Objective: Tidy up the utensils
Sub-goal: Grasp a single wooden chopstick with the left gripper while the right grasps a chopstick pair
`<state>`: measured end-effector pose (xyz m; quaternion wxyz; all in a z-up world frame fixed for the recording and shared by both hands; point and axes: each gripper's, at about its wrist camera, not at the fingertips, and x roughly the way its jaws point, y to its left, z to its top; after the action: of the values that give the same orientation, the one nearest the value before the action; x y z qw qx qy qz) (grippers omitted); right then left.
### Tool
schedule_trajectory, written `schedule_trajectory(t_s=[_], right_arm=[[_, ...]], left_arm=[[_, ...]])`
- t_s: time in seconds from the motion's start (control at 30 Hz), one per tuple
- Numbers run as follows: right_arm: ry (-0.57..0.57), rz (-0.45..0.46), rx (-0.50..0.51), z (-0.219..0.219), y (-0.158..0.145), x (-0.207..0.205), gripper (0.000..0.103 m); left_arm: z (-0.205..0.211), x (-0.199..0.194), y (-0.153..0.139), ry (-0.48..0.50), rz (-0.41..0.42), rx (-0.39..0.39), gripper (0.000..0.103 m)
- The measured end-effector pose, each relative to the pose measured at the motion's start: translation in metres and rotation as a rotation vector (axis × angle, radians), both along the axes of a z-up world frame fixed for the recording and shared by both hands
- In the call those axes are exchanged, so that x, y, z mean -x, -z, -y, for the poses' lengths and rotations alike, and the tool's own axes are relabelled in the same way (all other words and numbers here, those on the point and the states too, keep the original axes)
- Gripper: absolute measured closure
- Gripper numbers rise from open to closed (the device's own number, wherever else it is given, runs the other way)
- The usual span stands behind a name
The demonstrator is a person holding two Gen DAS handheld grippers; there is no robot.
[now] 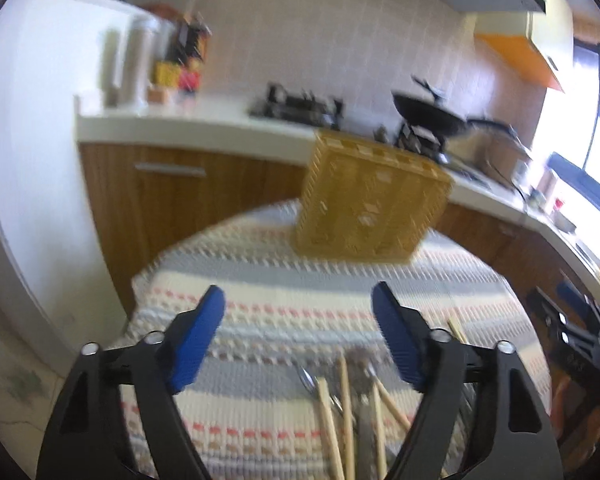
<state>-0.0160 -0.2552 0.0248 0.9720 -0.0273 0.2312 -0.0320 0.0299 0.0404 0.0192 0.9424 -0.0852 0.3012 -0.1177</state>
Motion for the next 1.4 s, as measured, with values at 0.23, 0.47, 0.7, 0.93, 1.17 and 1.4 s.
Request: schedule_trajectory(t_s=[0.23,0.47,0.7,0.93,1.17,1.4], right_arm=[[-0.113,-0.186,0.001,0.004,-0.023,-0.017,0.027],[-0.225,-0.513,-0.188,0.021,0.01,-0.05,0.058],[-0.199,-0.691,-0.236,0.03,0.053,-0.067,0.068],[-0.206,-0.805,-0.207,0.021,0.08,-0.081,0.076],[-0.213,-0.84,-0.129,0.0,0.092,-0.084,0.078],[-0.225,-0.875,0.025,-0.037,0.106,-0.09,0.078]], left_arm=[[0.0,-0.016,0.022,0.136,-0.27,0.018,0.05],[0.01,-0.015,0.041,0.187,-0.376,-0.064,0.058],[0.022,-0.018,0.064,0.228,-0.459,-0.128,0.072],[0.025,-0.024,0.073,0.239,-0.489,-0.133,0.078],[0.028,-0.027,0.073,0.258,-0.502,-0.122,0.078],[0.043,-0.025,0.074,0.274,-0.528,-0.223,0.079]])
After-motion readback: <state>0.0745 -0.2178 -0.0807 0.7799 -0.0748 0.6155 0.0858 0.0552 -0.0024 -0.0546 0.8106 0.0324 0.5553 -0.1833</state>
